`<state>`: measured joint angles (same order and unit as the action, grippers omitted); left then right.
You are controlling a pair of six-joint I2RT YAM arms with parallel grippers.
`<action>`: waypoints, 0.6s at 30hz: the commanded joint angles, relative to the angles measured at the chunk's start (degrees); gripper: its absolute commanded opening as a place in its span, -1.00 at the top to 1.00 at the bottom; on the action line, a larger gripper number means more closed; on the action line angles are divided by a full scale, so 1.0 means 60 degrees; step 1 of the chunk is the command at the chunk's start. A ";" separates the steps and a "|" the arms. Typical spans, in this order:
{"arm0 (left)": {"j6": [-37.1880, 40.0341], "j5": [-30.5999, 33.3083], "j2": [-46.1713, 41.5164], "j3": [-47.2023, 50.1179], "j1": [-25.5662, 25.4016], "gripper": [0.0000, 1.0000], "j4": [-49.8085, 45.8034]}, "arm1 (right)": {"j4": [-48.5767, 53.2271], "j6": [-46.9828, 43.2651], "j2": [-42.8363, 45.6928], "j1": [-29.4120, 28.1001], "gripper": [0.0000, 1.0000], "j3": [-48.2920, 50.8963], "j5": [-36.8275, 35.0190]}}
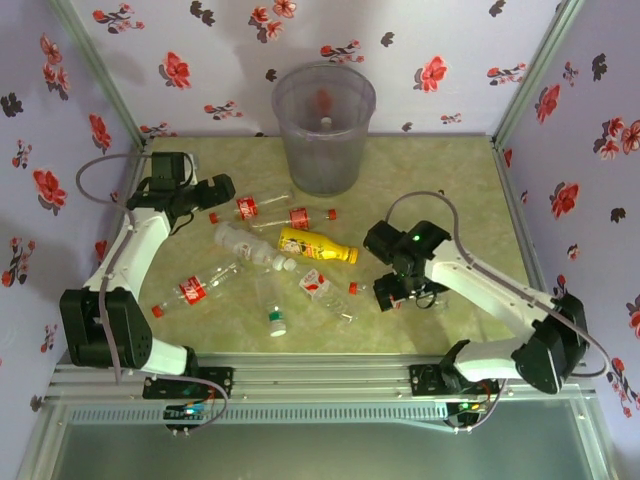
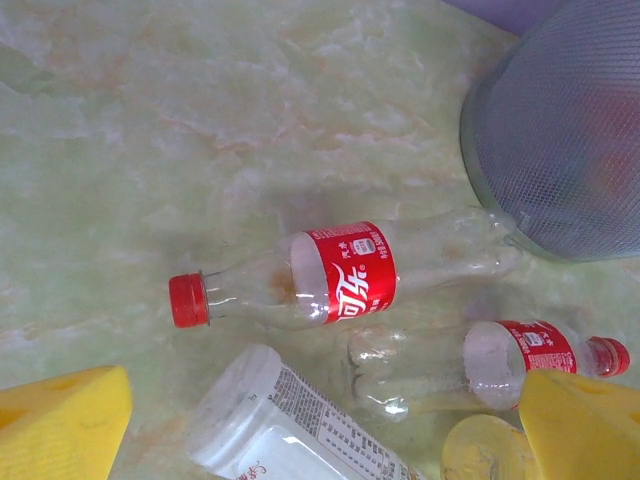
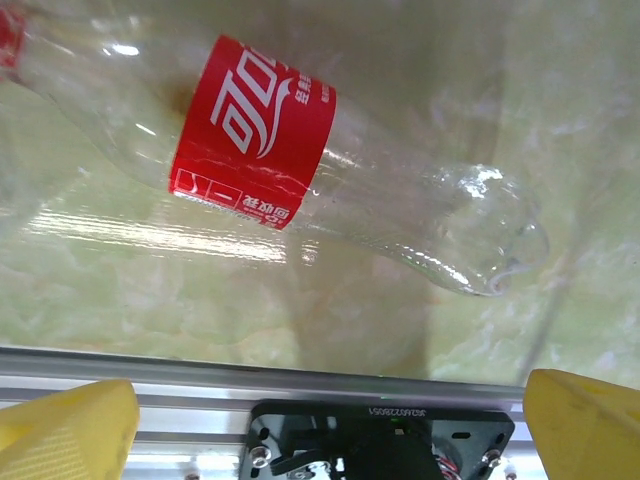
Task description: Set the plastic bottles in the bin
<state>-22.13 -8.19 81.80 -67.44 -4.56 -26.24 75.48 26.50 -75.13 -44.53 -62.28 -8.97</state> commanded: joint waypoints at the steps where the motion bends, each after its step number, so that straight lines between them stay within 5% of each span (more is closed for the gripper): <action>1: 0.0215 -0.0022 -0.0264 -0.0144 -0.0048 -0.99 -0.0055 | -0.0659 -0.0473 -0.0460 0.0018 -0.99 0.0324 -0.0096; 18: 0.0327 0.0134 -0.0462 -0.0173 -0.0048 -0.99 -0.0087 | -0.2530 -0.0301 -0.2181 0.0519 -0.99 0.0927 -0.0312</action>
<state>-21.89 -8.10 80.86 -67.44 -4.56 -26.24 61.30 24.56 -87.44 -42.89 -57.74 -8.86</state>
